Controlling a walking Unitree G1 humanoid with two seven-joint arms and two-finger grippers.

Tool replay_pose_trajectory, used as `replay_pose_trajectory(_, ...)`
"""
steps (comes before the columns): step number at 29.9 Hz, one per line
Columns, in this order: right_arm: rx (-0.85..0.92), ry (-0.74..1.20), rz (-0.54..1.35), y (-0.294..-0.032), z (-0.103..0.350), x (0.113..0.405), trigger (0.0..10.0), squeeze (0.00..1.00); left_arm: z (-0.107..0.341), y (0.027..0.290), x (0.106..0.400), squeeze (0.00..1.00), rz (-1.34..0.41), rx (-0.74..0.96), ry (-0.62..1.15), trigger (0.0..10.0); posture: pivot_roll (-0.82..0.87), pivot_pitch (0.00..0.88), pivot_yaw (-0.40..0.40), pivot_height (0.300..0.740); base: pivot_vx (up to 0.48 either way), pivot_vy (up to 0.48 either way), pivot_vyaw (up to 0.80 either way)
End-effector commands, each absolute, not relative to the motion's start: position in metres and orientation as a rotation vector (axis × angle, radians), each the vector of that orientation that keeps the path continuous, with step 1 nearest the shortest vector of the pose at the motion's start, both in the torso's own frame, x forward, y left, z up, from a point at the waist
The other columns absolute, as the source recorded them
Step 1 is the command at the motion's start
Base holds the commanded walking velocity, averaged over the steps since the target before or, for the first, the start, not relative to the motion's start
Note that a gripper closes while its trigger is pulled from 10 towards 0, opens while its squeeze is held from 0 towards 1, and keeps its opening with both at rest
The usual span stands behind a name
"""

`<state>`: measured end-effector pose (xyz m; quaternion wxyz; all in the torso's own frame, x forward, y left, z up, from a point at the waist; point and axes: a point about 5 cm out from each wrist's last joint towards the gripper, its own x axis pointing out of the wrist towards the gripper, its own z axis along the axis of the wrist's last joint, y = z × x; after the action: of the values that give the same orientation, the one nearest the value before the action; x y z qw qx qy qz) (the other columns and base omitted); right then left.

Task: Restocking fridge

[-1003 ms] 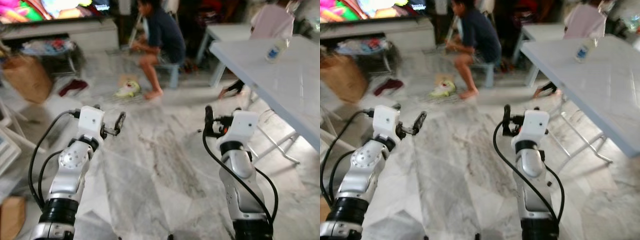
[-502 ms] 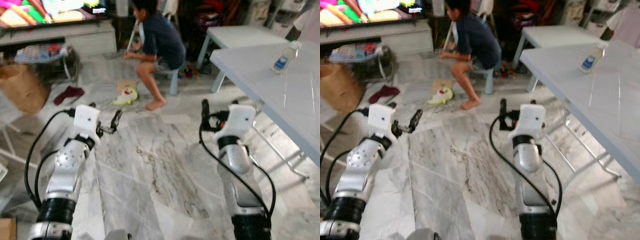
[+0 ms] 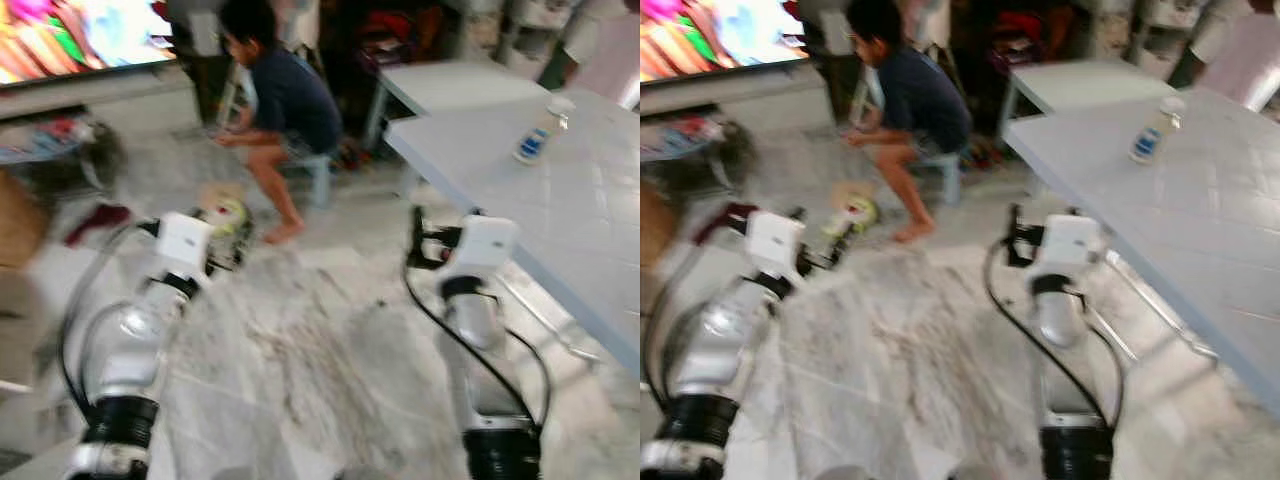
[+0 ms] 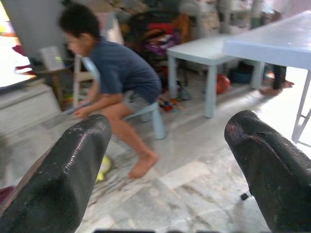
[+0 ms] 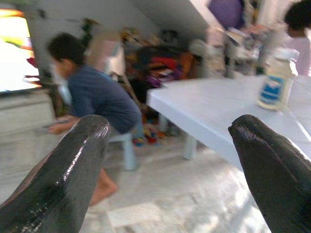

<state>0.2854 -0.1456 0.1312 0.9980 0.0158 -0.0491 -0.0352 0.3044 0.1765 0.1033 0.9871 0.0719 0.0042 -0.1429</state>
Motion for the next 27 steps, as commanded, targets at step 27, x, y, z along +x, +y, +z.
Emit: replay_pose_trajectory(27,0.016,-0.124,-0.084,-0.1514,0.1360,0.2878,10.0,0.00,0.1127,0.1619,0.3151,0.00,-0.315,0.127,-0.034,10.0,-0.06,0.002,-0.047,0.740,0.480,0.000,-0.09)
